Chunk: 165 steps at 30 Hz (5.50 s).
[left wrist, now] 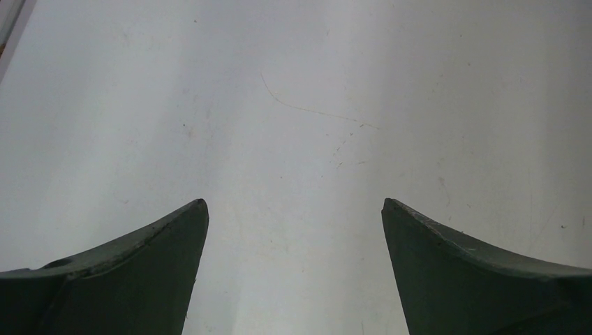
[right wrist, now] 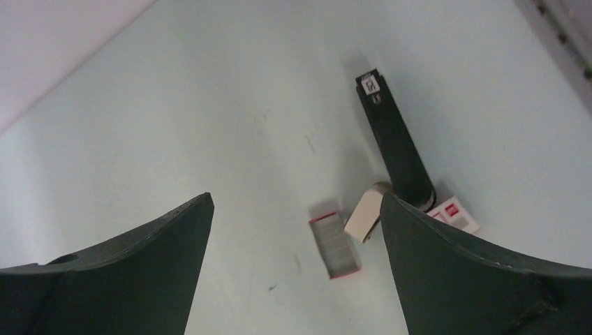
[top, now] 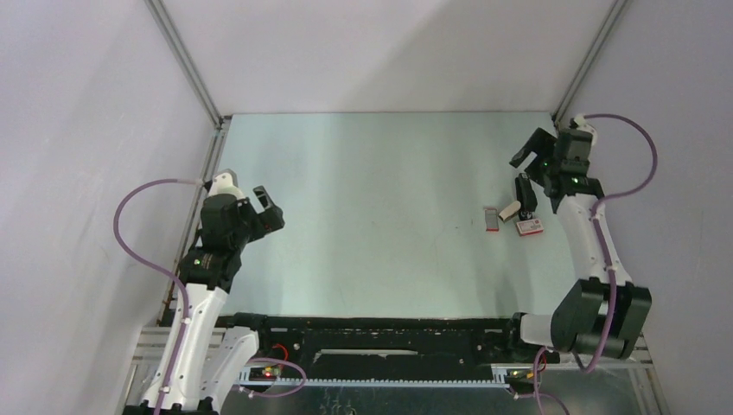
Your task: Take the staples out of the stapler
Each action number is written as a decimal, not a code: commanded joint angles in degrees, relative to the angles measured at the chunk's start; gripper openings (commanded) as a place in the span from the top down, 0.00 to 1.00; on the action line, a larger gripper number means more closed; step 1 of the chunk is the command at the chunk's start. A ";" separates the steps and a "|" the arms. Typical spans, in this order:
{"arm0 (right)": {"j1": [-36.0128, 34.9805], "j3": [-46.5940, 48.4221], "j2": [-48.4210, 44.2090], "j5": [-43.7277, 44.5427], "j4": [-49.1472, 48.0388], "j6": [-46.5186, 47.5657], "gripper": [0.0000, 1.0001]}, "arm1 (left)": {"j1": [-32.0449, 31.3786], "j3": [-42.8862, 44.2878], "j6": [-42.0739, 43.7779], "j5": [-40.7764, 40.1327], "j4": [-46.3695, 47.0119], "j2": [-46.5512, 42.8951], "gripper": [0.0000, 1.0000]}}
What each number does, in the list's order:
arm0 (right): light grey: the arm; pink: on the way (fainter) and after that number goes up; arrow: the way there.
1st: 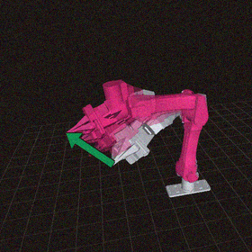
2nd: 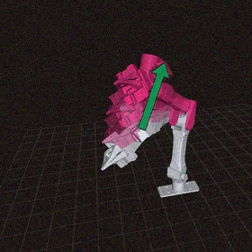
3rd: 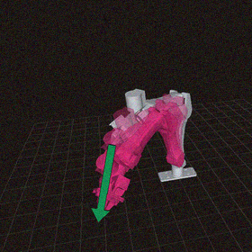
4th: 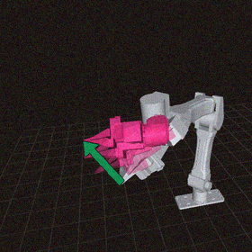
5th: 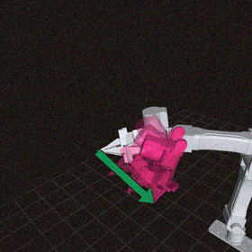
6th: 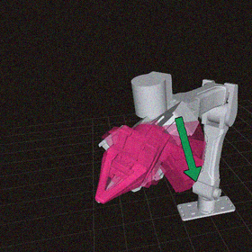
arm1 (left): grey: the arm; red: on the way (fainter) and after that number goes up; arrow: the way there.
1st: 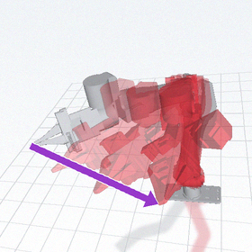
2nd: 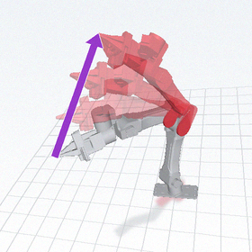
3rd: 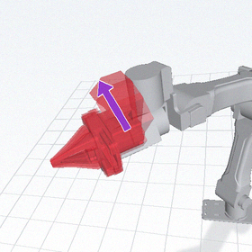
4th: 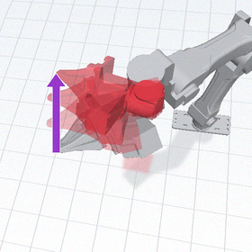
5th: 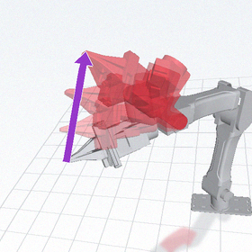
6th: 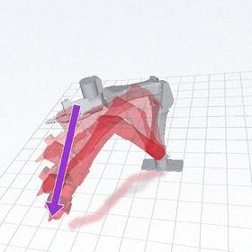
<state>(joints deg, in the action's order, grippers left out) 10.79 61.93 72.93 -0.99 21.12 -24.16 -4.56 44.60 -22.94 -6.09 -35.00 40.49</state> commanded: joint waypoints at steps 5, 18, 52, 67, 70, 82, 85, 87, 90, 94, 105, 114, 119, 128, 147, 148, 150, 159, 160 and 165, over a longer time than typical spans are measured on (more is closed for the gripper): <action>-1.14 14.98 14.13 8.50 7.90 15.26 0.03 | 0.78 2.17 0.18 2.86 1.51 0.81 0.00; -1.29 33.04 35.76 10.85 24.46 20.87 0.20 | 1.03 2.25 0.19 4.32 1.52 3.00 0.00; 1.43 36.67 48.08 9.64 24.48 21.81 0.38 | 1.16 2.46 0.28 5.65 2.04 5.13 0.00; 1.39 37.22 48.02 8.43 22.59 20.21 0.63 | 1.22 2.60 0.35 4.80 1.70 4.45 0.00; 1.03 37.40 46.83 10.52 21.80 20.11 0.66 | 1.22 2.47 0.37 4.46 1.68 4.09 0.00; -2.96 39.41 38.61 29.79 17.93 21.53 1.00 | 1.22 2.59 0.44 4.11 1.47 4.22 0.00; -6.68 37.72 35.11 32.77 13.56 23.86 1.00 | 1.33 2.60 0.44 3.91 1.34 4.13 0.00; -9.61 36.96 33.12 33.94 10.97 25.19 1.00 | 1.35 2.60 0.44 3.76 1.35 3.97 0.00; -15.78 36.64 30.79 35.62 7.69 27.02 1.00 | 1.39 2.60 0.48 3.71 1.34 3.98 0.00; -22.00 39.03 30.03 36.15 6.62 27.03 1.00 | 1.51 2.61 0.45 3.87 1.34 4.16 0.00; -30.75 41.83 26.44 4.46 13.83 12.21 1.00 | 1.61 2.15 1.01 5.63 1.86 3.11 0.00; -37.35 21.95 15.12 -14.88 2.97 6.63 1.00 | 2.07 0.18 -0.08 10.90 5.77 -0.17 0.00; -38.63 13.98 12.59 -19.19 -0.77 0.91 1.00 | 1.49 -1.82 -2.28 16.04 12.17 -1.19 0.00; -42.87 2.59 7.22 -10.87 -4.56 -5.21 1.00 | -23.37 -9.13 -9.13 2.76 26.29 0.90 0.02; -46.56 2.39 11.30 -8.94 3.96 20.61 0.57 | -31.30 -14.92 -10.75 -4.38 28.62 0.89 0.05; -47.01 3.15 12.42 -8.22 5.40 22.30 0.53 | -31.30 -15.05 -10.77 -4.69 28.21 0.61 0.04; -47.96 4.47 14.52 -7.22 7.74 25.42 0.45 | -31.30 -15.38 -10.64 -5.31 27.58 -0.04 0.04; -49.67 10.56 23.01 -7.51 16.51 34.59 0.32 | -31.30 -15.29 -9.76 -7.16 25.68 -1.29 0.03; -49.82 11.47 24.34 -7.26 17.56 35.07 0.32 | -31.30 -15.26 -9.76 -7.05 25.62 -1.14 0.03; -51.04 14.35 29.19 -3.88 19.96 35.76 0.31 | -31.30 -14.91 -9.11 -7.13 24.72 -1.01 0.03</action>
<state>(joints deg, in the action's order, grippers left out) -38.79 73.63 99.88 -7.73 37.65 8.88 -35.62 30.09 -33.85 -11.90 -9.98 39.79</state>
